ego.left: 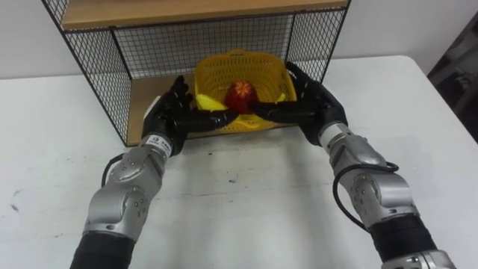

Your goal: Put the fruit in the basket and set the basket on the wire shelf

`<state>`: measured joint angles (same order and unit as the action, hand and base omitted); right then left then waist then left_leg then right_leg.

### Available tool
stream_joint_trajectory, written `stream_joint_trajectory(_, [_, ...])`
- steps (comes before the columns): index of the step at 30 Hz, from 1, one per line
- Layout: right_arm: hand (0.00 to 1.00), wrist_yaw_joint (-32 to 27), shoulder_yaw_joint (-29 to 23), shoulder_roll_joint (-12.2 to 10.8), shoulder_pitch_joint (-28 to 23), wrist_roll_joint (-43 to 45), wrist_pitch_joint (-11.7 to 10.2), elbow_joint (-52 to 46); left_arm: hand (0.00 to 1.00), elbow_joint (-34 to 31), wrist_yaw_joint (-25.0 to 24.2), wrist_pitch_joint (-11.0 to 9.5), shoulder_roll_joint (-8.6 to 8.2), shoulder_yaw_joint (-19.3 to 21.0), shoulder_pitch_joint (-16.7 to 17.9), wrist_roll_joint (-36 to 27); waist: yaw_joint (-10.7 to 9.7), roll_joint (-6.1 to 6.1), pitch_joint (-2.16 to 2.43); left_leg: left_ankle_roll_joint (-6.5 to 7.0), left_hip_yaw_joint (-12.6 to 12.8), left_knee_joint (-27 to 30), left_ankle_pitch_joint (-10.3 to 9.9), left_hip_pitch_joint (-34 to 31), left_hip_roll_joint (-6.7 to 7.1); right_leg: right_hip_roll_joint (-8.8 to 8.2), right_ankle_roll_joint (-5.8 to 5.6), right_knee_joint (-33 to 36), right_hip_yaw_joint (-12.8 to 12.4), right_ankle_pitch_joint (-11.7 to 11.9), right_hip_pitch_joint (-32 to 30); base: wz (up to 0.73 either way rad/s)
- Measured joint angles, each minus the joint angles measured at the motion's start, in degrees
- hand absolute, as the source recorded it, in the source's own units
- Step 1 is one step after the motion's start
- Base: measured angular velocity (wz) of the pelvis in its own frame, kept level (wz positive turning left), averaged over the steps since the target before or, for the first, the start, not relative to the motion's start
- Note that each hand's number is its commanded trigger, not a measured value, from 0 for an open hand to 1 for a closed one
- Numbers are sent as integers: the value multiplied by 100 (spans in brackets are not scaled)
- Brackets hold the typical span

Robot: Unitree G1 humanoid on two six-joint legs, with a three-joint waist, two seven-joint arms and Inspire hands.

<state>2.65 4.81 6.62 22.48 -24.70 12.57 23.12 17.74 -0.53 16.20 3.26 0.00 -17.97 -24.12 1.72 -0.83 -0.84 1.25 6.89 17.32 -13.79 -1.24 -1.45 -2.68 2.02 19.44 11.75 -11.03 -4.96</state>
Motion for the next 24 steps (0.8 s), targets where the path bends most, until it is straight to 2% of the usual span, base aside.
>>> stream_joint_trajectory(15, [0,-1,-172,-16,-1,3,0,338,0,109,44,0,1,121,0,-33,13,22,13,21,36,-52,69,-9,4,7,3,-87,-11,111,2,0])
stream_joint_trajectory(24, [0,-6,-168,-26,-1,7,0,330,0,122,233,-1,1,210,0,-116,7,63,41,23,63,-54,71,-3,7,6,1,-83,-43,111,-20,-1])
